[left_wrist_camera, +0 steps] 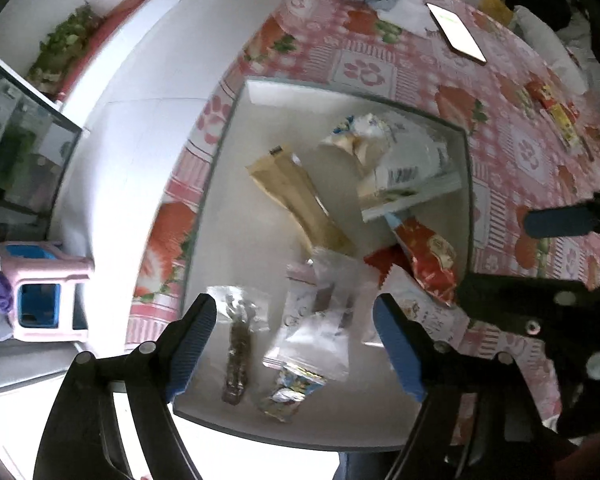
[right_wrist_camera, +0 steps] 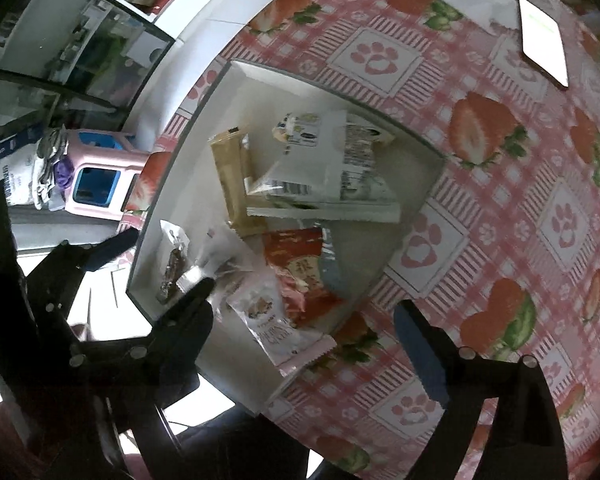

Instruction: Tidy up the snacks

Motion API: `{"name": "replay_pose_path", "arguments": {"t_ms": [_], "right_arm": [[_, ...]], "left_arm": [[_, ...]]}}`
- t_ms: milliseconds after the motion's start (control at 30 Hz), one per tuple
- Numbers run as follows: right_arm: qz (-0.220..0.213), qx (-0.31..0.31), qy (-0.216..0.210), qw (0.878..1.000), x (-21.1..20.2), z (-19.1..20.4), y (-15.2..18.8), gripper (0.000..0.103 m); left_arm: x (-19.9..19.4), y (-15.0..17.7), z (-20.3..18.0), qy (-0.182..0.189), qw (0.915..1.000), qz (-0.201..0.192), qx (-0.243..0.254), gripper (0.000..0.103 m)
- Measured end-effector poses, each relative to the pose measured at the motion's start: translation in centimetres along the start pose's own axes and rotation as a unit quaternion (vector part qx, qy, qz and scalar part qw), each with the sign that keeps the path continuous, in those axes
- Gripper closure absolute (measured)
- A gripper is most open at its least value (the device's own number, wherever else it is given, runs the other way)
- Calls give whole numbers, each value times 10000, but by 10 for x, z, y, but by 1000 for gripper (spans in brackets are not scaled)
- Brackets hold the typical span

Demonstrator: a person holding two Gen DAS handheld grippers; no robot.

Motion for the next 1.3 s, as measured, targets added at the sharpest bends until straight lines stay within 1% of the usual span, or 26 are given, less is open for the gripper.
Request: {"name": "replay_pose_path", "arguments": {"t_ms": [33,67,100,167,267,300,400,467,833,1300], "right_arm": [[-10,9,71,10000,-3,-1,2,10],[-28,3,148,9999,-6,-2,4,10],[-57,6,213,9998,-10,-3,6,0],[-152,21,331,9993,-17,-5,10,0],[-333,137,468,9983,-27,-10,15,0],[-386,201,494,9978,-31,-13,17,0],[-477,412,435,9971,-36,-18,19,0],[-481,459,419,9969,-38,-20,20,0],[-459,407,423,9972,-40,-20,24,0],[-474,500,402,9968,-40,-23,22,0]], "left_arm": [[-6,-2,1,-48,9999,-132,-36,19],[-12,-3,2,-16,9997,-217,-55,19],[-16,-5,2,26,9997,-227,-69,19],[-22,-8,3,69,9998,-181,-80,19],[-28,-10,1,257,9995,-190,-53,19],[-30,-11,0,234,9995,-197,-56,19],[-33,-11,-4,-29,9997,-232,16,19],[-33,-13,-6,-111,9997,-200,50,19],[-36,-15,-12,-139,9997,-175,66,19],[-36,-16,-17,-143,9997,-151,130,19]]}}
Point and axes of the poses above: each gripper's, at about its wrist camera, not at the fingertips, and x roughly the way its jaws point, z to its left, y to its underside, the point moved 1 cm from there along x, roughly the way its jaws point, and after that the axes turned 8 degrees about -y, right-handed, at the moved point
